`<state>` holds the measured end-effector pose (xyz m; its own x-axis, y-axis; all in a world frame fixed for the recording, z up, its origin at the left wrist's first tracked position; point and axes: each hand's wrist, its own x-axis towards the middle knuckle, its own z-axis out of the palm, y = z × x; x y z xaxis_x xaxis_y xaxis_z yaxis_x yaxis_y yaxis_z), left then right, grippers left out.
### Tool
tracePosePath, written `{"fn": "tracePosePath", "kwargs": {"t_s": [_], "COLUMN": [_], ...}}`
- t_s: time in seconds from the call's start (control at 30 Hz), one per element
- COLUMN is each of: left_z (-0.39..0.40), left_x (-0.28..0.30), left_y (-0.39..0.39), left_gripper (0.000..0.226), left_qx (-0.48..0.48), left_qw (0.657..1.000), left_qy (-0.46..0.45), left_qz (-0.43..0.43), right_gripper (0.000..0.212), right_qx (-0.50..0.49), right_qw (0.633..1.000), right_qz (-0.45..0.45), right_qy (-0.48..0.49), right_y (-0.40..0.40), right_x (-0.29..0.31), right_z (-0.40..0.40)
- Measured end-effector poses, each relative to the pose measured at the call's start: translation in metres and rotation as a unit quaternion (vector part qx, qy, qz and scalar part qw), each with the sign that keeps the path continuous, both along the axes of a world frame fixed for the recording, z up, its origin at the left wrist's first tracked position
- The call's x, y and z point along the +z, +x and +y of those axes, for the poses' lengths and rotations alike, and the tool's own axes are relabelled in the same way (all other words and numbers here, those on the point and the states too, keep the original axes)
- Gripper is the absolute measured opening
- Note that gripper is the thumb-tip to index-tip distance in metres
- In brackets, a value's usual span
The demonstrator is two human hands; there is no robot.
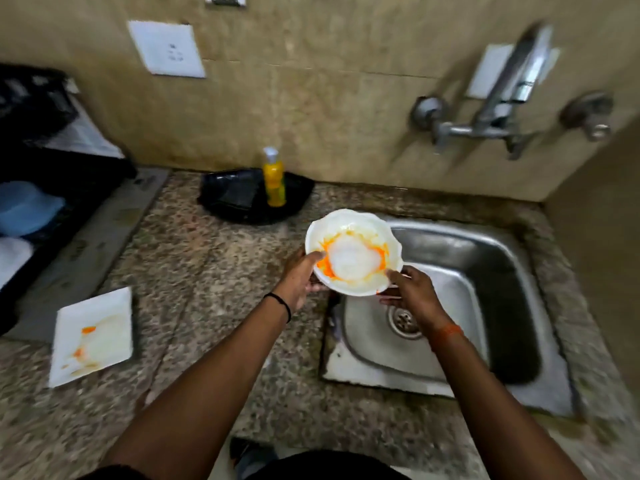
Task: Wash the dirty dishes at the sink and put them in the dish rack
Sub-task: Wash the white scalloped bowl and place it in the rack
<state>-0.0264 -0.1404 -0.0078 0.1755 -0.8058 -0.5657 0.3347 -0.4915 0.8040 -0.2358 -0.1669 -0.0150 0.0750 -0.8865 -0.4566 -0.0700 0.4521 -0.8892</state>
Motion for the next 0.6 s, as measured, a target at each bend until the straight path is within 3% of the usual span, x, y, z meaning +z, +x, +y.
{"fn": "tracePosePath", "kwargs": {"t_s": [0.13, 0.27, 0.4, 0.6], "left_z": [-0.020, -0.036, -0.044, -0.052], "left_x": [0.000, 0.000, 0.001, 0.010], "left_y": [-0.057, -0.100, -0.124, -0.133], "left_gripper": [0.027, 0.021, 0.022, 0.022], "left_qx": [-0.045, -0.058, -0.070, -0.061], "left_qw": [0.999, 0.998, 0.996, 0.997], "left_qy": [0.005, -0.009, -0.023, -0.018], "left_qz": [0.000, 0.012, 0.041, 0.047], "right_gripper": [0.025, 0.032, 0.057, 0.055], "right_qx": [-0.108, -0.191, -0.169, -0.131], "right_qw": [0.992, 0.954, 0.943, 0.906], "right_qz": [0.040, 0.163, 0.161, 0.298], "right_qy": [-0.047, -0.165, -0.238, -0.270], "right_y": [-0.065, -0.115, -0.129, -0.098], "right_x": [0.000, 0.023, 0.064, 0.097], "right_z": [-0.011, -0.035, -0.081, -0.137]}}
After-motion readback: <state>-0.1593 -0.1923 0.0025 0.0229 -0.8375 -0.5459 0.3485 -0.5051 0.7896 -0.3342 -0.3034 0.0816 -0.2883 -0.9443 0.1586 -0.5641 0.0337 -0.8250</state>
